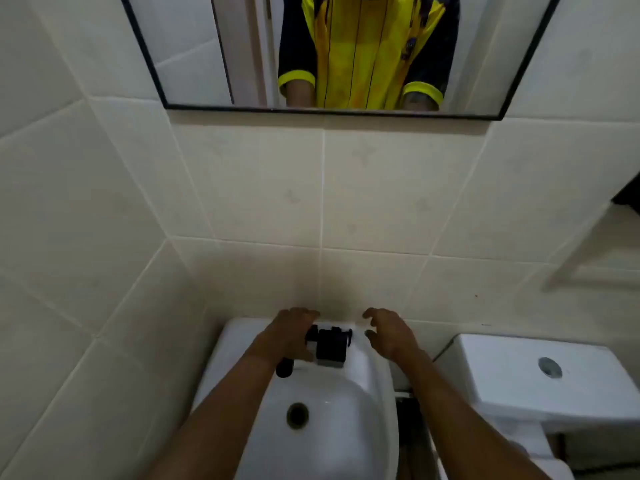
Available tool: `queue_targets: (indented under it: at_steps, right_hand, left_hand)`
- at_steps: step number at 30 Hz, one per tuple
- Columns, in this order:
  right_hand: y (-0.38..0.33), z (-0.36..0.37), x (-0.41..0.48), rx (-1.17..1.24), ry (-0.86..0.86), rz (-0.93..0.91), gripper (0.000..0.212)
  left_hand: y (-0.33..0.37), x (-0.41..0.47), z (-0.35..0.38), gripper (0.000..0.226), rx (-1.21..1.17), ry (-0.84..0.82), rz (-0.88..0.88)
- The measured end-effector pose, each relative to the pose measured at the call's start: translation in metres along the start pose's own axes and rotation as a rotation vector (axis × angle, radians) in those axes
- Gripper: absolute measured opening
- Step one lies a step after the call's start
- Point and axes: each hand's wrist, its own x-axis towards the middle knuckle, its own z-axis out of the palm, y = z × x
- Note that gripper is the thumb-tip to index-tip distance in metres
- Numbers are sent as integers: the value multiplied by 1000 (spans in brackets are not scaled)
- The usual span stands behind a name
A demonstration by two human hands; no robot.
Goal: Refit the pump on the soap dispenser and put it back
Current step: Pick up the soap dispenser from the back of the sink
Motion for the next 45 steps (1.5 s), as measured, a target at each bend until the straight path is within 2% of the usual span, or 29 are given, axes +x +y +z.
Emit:
queue_targets:
  at_steps: [4, 9, 11, 12, 16, 21, 25, 32, 37, 41, 45]
  right_hand:
    - [12, 20, 13, 51, -118, 37, 44]
    - [15, 36, 14, 66, -132, 79, 44]
    - [40, 49, 54, 78, -183, 90, 45]
    - [36, 49, 51, 65, -195, 76, 46]
    - [30, 57, 56, 63, -140, 49, 49]
    - [29, 66, 61, -4, -103, 27, 35]
    - [29, 71, 63, -24, -76, 19, 30]
    - [32, 71, 65, -9, -35, -1, 23]
    - [32, 67, 58, -30, -12, -13, 19]
    - [37, 60, 53, -9, 29, 0, 8]
    - [37, 51, 44, 5, 62, 20, 13]
  left_hand:
    - [3, 18, 9, 105, 105, -86, -12]
    - [9, 34, 11, 106, 150, -122, -13]
    - [2, 81, 16, 108, 98, -239, -65]
    - [2, 77, 15, 109, 113, -257, -83]
    - [-2, 80, 20, 103, 149, -261, -86]
    - [9, 90, 26, 92, 279, -259, -77]
    - [15, 94, 32, 96, 373, -270, -88]
    - [17, 94, 39, 91, 413, -232, -89]
    - [15, 91, 39, 99, 420, -236, -87]
    - [17, 92, 37, 97, 429, -243, -96]
    - [18, 88, 35, 94, 384, -217, -97]
